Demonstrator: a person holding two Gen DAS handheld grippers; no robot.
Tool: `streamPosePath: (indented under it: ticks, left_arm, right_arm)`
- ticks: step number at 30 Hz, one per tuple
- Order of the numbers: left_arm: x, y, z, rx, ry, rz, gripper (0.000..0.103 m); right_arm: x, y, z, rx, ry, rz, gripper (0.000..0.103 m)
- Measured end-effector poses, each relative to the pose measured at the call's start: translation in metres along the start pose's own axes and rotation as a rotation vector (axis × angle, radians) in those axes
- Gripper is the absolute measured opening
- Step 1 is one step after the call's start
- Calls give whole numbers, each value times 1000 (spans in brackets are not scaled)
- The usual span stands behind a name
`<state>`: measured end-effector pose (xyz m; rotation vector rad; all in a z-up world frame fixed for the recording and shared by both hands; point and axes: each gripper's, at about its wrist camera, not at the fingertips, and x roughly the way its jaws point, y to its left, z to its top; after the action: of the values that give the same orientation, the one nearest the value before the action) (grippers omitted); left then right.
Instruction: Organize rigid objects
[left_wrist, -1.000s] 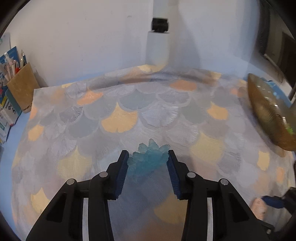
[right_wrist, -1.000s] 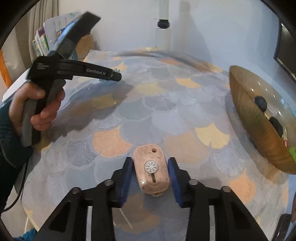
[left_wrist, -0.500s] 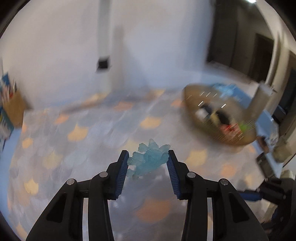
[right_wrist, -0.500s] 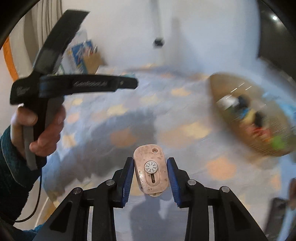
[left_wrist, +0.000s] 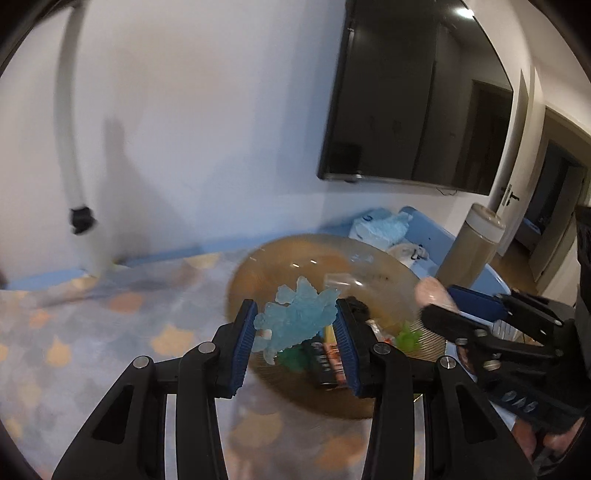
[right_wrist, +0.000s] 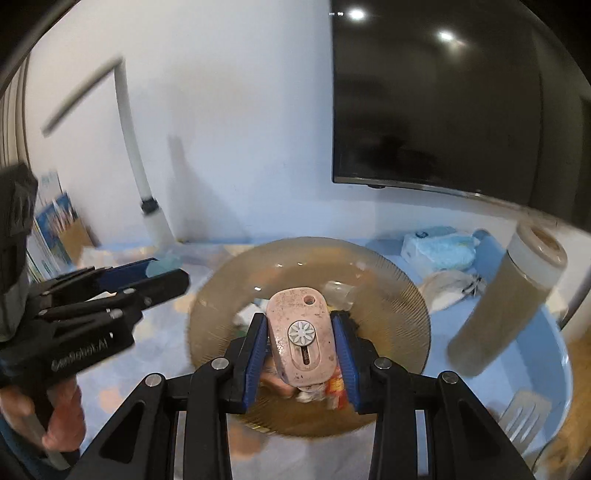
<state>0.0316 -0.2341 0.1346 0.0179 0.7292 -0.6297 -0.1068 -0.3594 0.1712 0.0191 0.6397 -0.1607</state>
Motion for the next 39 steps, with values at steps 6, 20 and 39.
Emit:
streamPosePath:
  ticks: [6,20,39]
  left_arm:
    - [38,-9,-11,-10,86,-27,40]
    - [-68,34,-4,-55,-51,107,65]
    - [-147,135,-115,-154,-77,409,93]
  right_arm:
    - [33,-15,-4,-9,69,2,36]
    - [-25,-1,2,32,-13,58,43]
    - [4,170,-72,-56,111,280,57]
